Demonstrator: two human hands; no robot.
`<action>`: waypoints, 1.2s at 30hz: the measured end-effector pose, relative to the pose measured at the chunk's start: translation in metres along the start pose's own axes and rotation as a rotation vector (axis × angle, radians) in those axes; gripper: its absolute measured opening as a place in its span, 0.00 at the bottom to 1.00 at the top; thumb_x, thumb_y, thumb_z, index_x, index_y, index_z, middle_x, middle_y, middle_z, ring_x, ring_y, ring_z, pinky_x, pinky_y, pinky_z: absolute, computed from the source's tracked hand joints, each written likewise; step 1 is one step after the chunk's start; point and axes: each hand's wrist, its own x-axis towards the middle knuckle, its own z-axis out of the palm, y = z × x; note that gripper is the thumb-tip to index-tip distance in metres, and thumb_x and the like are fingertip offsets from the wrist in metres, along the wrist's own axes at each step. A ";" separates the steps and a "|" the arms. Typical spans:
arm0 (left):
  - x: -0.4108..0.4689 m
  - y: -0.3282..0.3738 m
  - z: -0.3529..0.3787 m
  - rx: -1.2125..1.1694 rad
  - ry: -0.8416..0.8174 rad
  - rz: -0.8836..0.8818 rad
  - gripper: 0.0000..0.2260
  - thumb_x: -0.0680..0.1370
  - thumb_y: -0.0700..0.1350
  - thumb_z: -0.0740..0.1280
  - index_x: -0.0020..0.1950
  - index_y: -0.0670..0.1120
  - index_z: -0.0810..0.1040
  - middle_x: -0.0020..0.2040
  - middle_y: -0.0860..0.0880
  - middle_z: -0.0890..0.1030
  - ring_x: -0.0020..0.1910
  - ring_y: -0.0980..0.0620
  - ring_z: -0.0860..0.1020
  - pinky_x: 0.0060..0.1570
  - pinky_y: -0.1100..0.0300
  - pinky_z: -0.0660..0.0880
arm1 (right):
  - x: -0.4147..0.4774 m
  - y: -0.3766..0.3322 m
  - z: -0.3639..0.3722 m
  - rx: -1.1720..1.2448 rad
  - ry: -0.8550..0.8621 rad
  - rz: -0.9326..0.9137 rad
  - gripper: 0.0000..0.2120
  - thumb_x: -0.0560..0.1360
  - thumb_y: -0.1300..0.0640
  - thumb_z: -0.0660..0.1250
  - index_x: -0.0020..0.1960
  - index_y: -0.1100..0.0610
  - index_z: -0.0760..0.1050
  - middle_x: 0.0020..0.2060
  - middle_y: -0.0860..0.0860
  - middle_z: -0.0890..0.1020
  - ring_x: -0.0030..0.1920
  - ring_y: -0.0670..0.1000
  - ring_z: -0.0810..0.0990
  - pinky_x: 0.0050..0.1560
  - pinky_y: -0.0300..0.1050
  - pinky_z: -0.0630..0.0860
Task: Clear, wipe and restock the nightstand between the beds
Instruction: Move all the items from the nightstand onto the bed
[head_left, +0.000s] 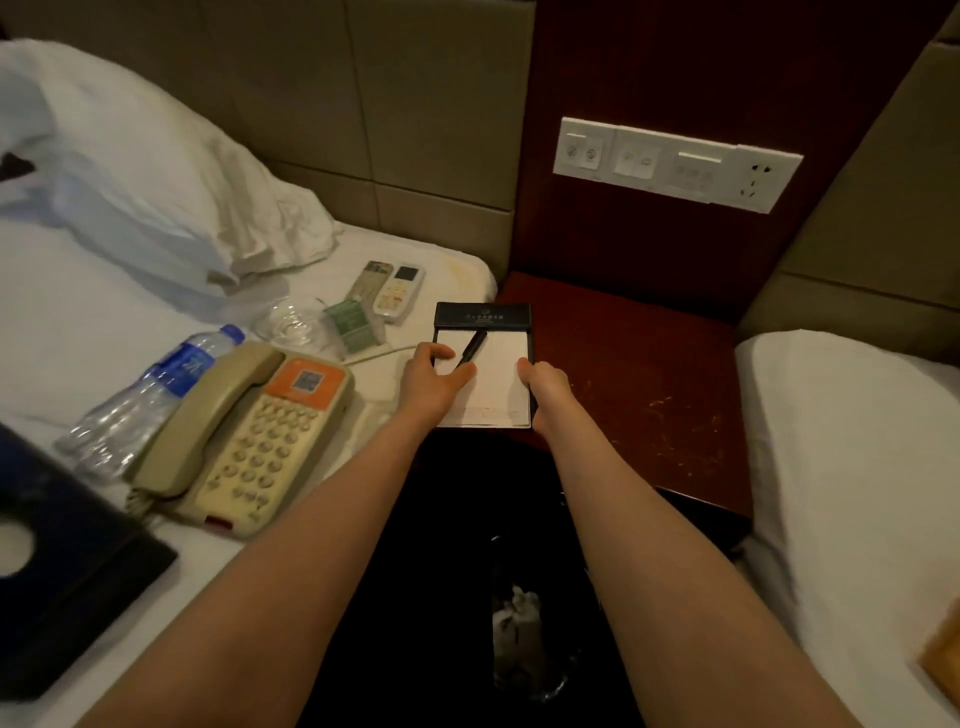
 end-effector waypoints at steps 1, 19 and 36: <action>-0.002 -0.005 -0.010 -0.009 0.014 -0.013 0.11 0.76 0.45 0.68 0.55 0.44 0.71 0.62 0.44 0.74 0.62 0.47 0.72 0.51 0.62 0.65 | -0.003 0.004 0.009 -0.020 -0.018 0.013 0.16 0.81 0.56 0.58 0.65 0.62 0.68 0.62 0.57 0.76 0.61 0.59 0.75 0.62 0.55 0.73; -0.064 -0.068 -0.180 -0.082 0.411 -0.136 0.14 0.76 0.46 0.67 0.60 0.46 0.71 0.62 0.47 0.74 0.58 0.50 0.74 0.54 0.59 0.71 | -0.081 0.060 0.168 -0.131 -0.378 -0.133 0.17 0.80 0.60 0.57 0.68 0.60 0.67 0.61 0.60 0.76 0.59 0.61 0.76 0.58 0.58 0.75; -0.173 -0.155 -0.325 -0.184 0.899 -0.371 0.16 0.74 0.45 0.69 0.60 0.44 0.74 0.62 0.46 0.75 0.58 0.48 0.76 0.54 0.60 0.72 | -0.204 0.135 0.303 -0.438 -0.710 -0.107 0.15 0.79 0.59 0.59 0.64 0.61 0.69 0.59 0.58 0.76 0.58 0.58 0.75 0.56 0.50 0.74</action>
